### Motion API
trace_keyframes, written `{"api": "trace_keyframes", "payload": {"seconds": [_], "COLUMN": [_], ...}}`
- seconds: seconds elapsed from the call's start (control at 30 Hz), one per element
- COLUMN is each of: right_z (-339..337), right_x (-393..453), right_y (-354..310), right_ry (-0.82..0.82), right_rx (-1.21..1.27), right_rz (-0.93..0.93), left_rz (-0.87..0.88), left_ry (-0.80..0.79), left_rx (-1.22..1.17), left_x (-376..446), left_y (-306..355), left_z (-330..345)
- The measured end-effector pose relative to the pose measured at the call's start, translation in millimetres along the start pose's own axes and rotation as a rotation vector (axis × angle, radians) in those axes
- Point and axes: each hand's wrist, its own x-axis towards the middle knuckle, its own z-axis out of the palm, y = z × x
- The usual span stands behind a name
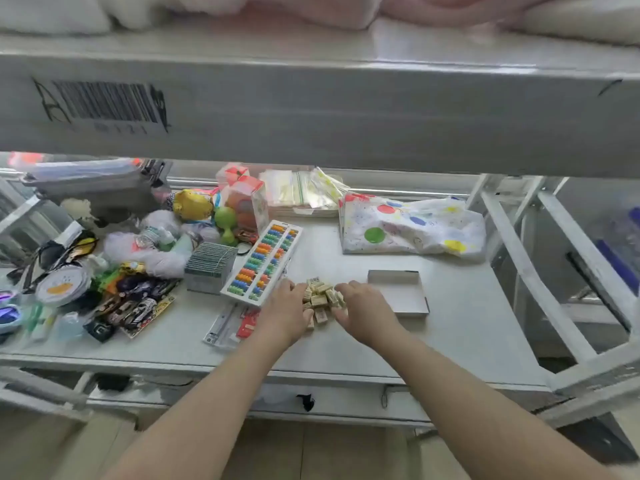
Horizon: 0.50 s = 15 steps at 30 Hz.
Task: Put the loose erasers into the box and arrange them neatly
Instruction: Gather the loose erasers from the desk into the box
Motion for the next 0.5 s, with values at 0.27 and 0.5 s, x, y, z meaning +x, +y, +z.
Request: {"api": "trace_keyframes", "payload": {"seconds": [0.27,0.5], "right_z": [21,26], "right_x": [14,10], "right_y": [-9,-11], "right_ry": [0.064,0.223], "right_rx": [0.031,0.188], "right_rz": [0.073,0.152], "left_rz": [-0.006,0.086], "left_ry": [0.041,0.108], "left_rx": [-0.111,-0.185], "left_x": [15,16], "left_y": [-12,-24], "left_z": [8,9]}}
